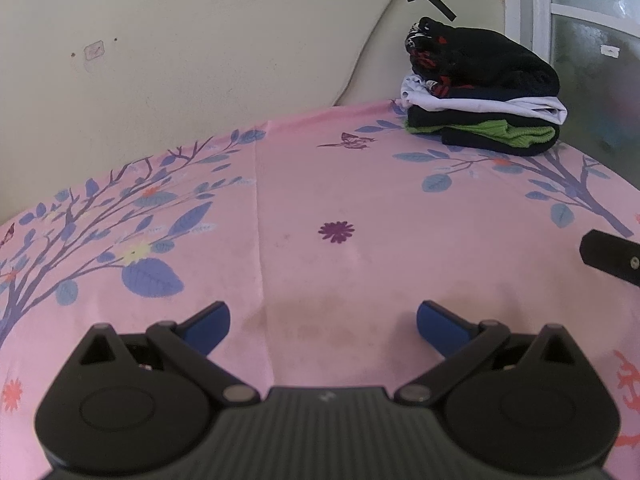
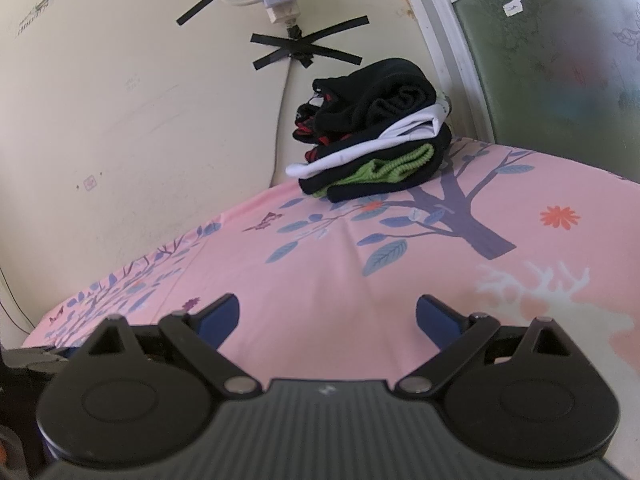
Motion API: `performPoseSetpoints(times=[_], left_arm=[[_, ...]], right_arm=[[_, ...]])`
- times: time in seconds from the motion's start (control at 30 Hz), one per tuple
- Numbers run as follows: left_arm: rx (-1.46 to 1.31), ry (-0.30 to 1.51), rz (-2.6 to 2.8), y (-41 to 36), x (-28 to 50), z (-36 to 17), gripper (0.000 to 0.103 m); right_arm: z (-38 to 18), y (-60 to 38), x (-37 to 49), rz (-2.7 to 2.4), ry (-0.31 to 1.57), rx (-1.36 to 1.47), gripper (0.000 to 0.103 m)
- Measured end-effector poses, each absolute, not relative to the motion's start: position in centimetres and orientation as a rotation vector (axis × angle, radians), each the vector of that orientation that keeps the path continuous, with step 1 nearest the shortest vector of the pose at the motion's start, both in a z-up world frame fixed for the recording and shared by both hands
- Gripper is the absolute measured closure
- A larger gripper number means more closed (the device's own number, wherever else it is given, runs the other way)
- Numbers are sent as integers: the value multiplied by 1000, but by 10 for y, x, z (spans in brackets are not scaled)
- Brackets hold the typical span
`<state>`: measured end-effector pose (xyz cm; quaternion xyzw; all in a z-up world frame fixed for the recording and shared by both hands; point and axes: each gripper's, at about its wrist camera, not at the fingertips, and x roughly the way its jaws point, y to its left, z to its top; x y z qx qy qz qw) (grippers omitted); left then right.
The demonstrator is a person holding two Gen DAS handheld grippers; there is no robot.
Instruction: Fold small clothes
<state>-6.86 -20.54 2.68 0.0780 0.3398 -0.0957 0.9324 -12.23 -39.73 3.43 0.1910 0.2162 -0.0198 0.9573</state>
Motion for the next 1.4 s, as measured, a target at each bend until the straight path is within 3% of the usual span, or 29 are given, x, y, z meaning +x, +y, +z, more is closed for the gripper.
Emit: performPoseSetpoints(times=[1.4], left_arm=[[190, 678, -166, -206, -72, 26, 0]], right_arm=[[33, -407, -118, -30, 443, 420, 12]])
